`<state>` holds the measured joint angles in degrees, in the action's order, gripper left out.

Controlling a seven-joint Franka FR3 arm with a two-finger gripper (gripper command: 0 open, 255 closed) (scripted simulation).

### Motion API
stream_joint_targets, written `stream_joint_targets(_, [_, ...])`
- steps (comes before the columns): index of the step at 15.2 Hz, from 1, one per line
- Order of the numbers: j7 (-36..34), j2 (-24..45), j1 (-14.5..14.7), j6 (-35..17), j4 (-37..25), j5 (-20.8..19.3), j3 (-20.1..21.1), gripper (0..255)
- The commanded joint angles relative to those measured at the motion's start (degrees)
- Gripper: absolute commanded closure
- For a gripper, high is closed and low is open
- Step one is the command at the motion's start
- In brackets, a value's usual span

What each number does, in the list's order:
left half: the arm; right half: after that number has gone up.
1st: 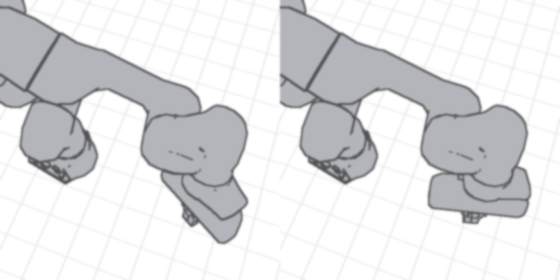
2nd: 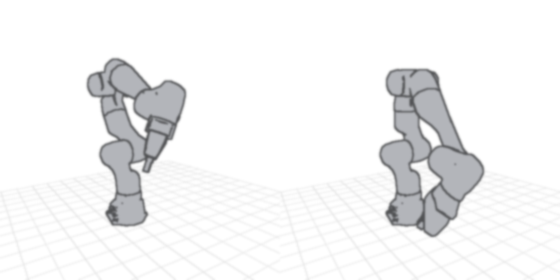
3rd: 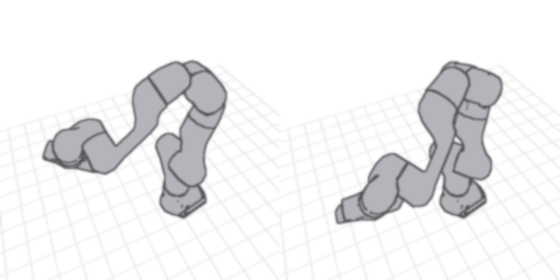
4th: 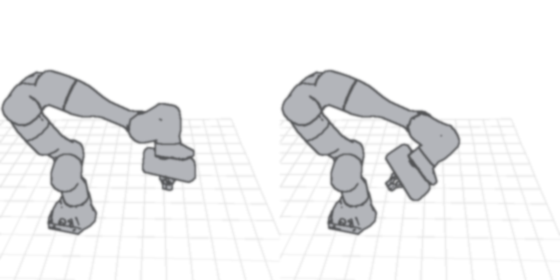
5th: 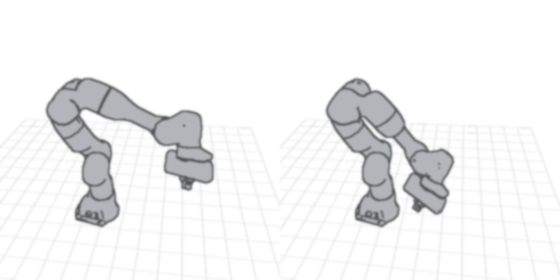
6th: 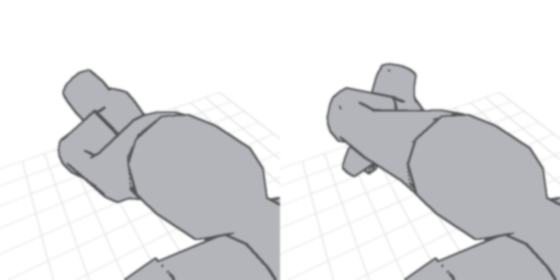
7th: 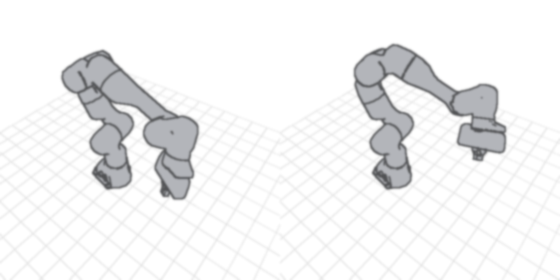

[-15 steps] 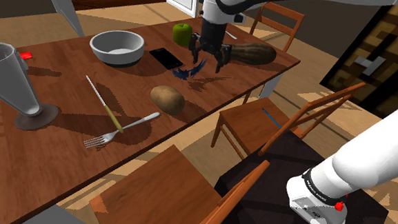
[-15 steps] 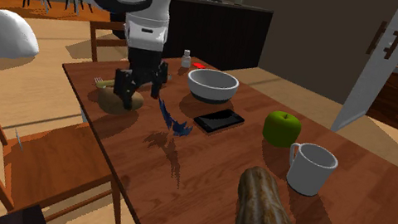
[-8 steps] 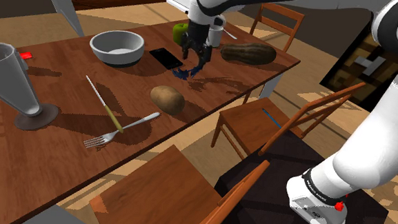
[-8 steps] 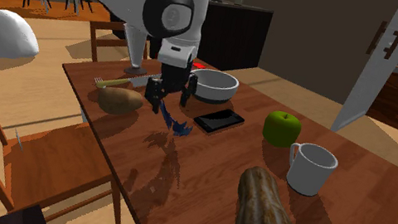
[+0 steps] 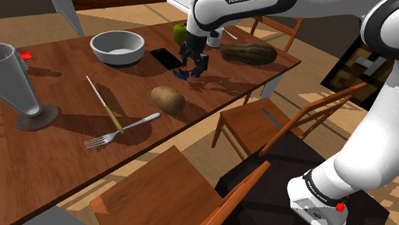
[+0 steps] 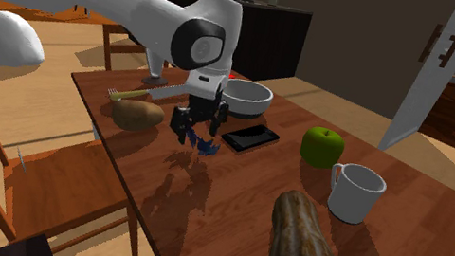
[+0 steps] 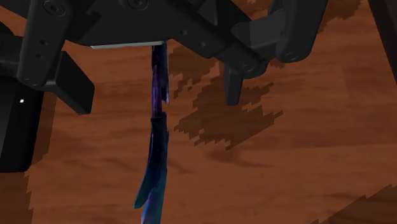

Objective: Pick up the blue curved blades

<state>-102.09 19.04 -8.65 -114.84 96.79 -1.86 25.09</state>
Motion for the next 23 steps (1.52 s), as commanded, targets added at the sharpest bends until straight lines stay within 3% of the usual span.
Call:
stream_joint_targets(1, [-0.1, 0.2, 0.1, -0.5, 0.2, -0.1, 0.0, 0])
stream_joint_targets(2, [-0.1, 0.3, 0.1, -0.4, 0.1, -0.1, 0.0, 255])
stream_joint_targets(11, [-0.1, 0.2, 0.1, -0.5, 0.2, -0.1, 0.0, 255])
stream_joint_targets(23, [-0.2, -1.7, 0.1, 8.1, -6.6, 0.7, 0.4, 255])
